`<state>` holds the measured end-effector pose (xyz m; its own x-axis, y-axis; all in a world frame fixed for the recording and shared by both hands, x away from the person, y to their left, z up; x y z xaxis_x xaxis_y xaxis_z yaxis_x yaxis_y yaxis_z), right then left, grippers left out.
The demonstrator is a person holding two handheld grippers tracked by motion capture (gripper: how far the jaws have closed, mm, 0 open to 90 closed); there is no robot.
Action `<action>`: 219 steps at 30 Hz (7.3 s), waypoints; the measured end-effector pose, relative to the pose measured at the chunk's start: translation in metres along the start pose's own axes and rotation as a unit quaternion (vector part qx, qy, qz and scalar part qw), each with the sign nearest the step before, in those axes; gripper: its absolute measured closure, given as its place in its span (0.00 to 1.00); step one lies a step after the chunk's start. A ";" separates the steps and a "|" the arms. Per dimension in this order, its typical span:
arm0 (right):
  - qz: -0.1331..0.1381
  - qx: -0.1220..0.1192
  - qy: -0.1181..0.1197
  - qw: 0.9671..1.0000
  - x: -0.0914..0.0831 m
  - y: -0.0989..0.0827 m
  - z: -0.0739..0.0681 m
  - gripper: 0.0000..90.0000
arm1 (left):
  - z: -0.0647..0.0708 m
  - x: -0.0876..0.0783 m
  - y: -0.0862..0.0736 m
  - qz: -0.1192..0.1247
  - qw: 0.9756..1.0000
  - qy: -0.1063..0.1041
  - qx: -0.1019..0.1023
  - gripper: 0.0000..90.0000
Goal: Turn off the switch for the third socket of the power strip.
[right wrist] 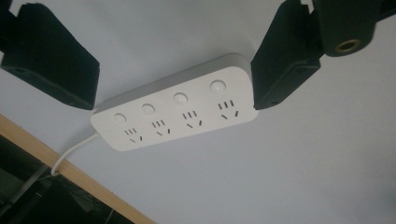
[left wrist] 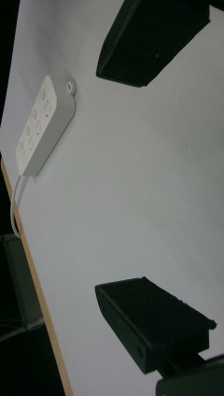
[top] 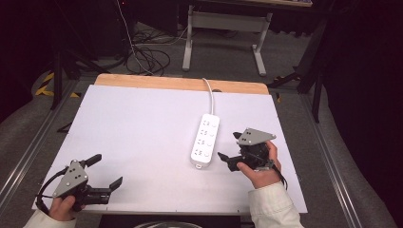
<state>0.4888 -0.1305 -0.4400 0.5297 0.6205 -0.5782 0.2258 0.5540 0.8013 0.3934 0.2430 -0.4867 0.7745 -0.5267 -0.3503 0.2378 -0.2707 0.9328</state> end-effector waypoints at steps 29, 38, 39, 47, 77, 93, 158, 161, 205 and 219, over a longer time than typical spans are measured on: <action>-0.064 0.025 0.025 0.997 0.038 0.022 0.015 0.45 | 0.000 0.000 0.000 -0.001 1.000 -0.001 0.001 0.02; -0.075 0.077 0.065 0.992 0.053 0.019 0.019 0.74 | 0.000 0.000 0.000 -0.001 1.000 -0.002 0.001 0.02; -0.076 0.082 0.069 0.991 0.055 0.019 0.019 0.78 | 0.000 0.000 0.000 -0.001 1.000 -0.002 0.001 0.02; -0.091 0.052 0.046 0.993 0.069 0.015 0.023 0.99 | 0.000 0.000 -0.001 -0.002 1.000 -0.003 -0.001 0.02; -0.115 0.082 0.056 0.988 0.100 -0.010 0.020 1.00 | -0.001 0.001 -0.002 -0.007 1.000 -0.003 0.002 0.02; -0.124 0.080 0.058 0.987 0.102 -0.013 0.017 1.00 | -0.001 0.001 -0.002 -0.008 1.000 -0.002 0.001 0.02; -0.057 0.038 0.027 0.997 0.069 0.029 0.005 1.00 | 0.000 0.002 -0.002 -0.010 1.000 -0.006 -0.001 0.02; -0.055 0.038 0.028 0.997 0.067 0.031 0.004 1.00 | 0.000 0.002 -0.002 -0.012 1.000 -0.006 0.002 0.02; 0.037 0.084 0.032 0.995 -0.018 0.015 -0.010 0.20 | -0.001 0.003 -0.003 -0.015 1.000 -0.002 -0.003 0.02; 0.044 0.129 0.031 0.990 -0.037 -0.032 -0.015 0.19 | -0.001 0.003 -0.003 -0.019 1.000 -0.002 0.001 0.02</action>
<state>0.4503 -0.1627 -0.4466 0.5069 0.6976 -0.5064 0.3867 0.3410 0.8568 0.3951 0.2433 -0.4906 0.7625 -0.5187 -0.3866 0.2668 -0.2924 0.9184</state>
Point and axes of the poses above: each handheld gripper's, and its own axes: x roughly forward along the jaws, y roughly out of its top, z roughly to its right, the point moved 8 cm from there along x, roughly forward along the jaws, and after that the axes turned 3 degrees about y, right-handed, at the moved point
